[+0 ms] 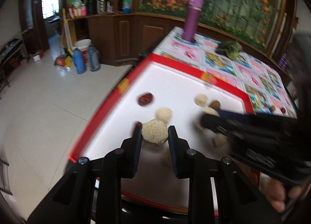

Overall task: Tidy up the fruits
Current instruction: 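Carry both pale cubes over the tray and open both grippers, then move both grippers back over the last fruits on the tablecloth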

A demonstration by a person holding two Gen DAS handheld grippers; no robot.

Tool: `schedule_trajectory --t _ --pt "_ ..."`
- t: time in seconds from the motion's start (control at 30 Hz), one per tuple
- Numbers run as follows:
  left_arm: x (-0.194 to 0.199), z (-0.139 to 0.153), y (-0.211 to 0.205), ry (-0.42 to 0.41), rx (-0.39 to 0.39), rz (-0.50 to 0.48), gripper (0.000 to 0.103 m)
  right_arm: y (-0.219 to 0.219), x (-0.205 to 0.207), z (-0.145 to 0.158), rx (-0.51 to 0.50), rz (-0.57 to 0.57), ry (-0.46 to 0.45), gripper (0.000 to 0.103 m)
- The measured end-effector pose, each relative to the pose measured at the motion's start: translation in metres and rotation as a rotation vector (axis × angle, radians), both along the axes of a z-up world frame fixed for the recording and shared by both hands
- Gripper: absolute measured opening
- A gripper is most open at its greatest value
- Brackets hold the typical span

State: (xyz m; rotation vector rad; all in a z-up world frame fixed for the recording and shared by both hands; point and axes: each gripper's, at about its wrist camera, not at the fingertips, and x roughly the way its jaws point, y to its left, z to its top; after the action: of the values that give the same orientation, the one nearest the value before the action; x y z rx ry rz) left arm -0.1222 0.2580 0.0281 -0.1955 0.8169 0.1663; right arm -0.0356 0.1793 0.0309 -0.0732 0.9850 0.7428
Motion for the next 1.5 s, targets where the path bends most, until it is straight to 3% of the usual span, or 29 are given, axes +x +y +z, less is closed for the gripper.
schedule_trajectory --t 0.77,0.93,1.17,1.4,1.5 --pt "0.025 -0.02 0.006 0.086 -0.014 0.022 0.03 0.005 0.01 -0.009 -0.002 0.005 0.056 0.026" --pt "0.024 -0.02 0.008 0.104 -0.005 0.048 0.05 -0.004 0.005 0.003 0.041 0.016 0.05 0.027" --pt "0.017 -0.003 -0.003 0.065 0.03 0.048 0.059 -0.038 0.004 0.029 0.112 -0.029 0.0 0.033" --pt "0.015 0.018 -0.047 0.025 0.059 -0.039 0.062 -0.094 0.01 0.036 0.145 -0.114 -0.01 0.033" --pt "0.015 0.024 -0.072 0.017 0.068 -0.088 0.071 -0.127 0.011 0.035 0.146 -0.161 -0.013 0.033"
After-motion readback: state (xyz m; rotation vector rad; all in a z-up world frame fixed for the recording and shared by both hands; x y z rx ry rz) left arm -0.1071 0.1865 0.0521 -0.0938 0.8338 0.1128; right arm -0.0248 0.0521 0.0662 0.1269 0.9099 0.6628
